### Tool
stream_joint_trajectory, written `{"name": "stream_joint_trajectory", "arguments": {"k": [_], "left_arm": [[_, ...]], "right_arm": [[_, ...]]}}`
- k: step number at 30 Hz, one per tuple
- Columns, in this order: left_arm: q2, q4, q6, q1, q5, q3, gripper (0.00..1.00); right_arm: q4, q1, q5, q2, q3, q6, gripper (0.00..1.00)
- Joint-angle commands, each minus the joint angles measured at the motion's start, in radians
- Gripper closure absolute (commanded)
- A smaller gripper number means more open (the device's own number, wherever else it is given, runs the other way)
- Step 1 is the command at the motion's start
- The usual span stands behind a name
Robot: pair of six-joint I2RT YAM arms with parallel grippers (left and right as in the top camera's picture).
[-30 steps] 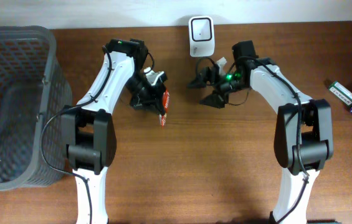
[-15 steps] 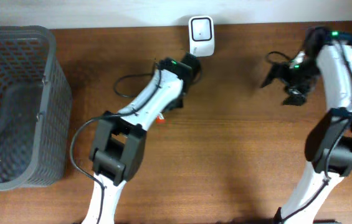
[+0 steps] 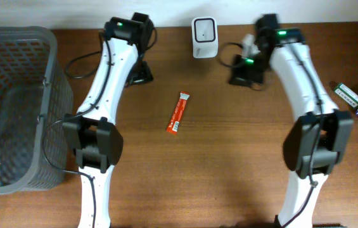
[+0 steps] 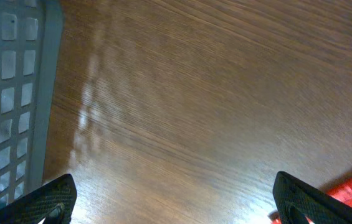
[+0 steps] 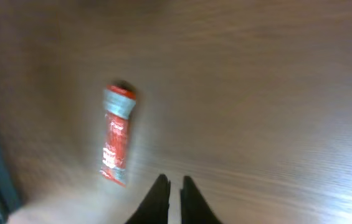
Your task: Scan the item barcode
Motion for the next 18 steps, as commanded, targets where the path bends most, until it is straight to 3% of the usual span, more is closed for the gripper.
{"name": "stream_joint_trajectory", "arguments": {"k": [1,5,15,18], "left_arm": [[0.009,-0.019,0.001,0.043,0.025,-0.025,0.01],[0.015,-0.031,0.001,0.057,0.050,-0.026,0.01],[0.016,-0.034,0.001,0.057,0.054,-0.026,0.01],[0.016,-0.035,0.001,0.057,0.054,-0.026,0.01]], "right_arm": [[0.107,0.176,-0.009,0.064,0.011,0.163,0.96],[0.167,0.272,0.010,0.188,0.011,0.253,0.96],[0.197,0.305,0.044,0.291,0.002,0.247,0.96],[0.104,0.289,0.194,0.293,-0.003,0.247,0.96]]}}
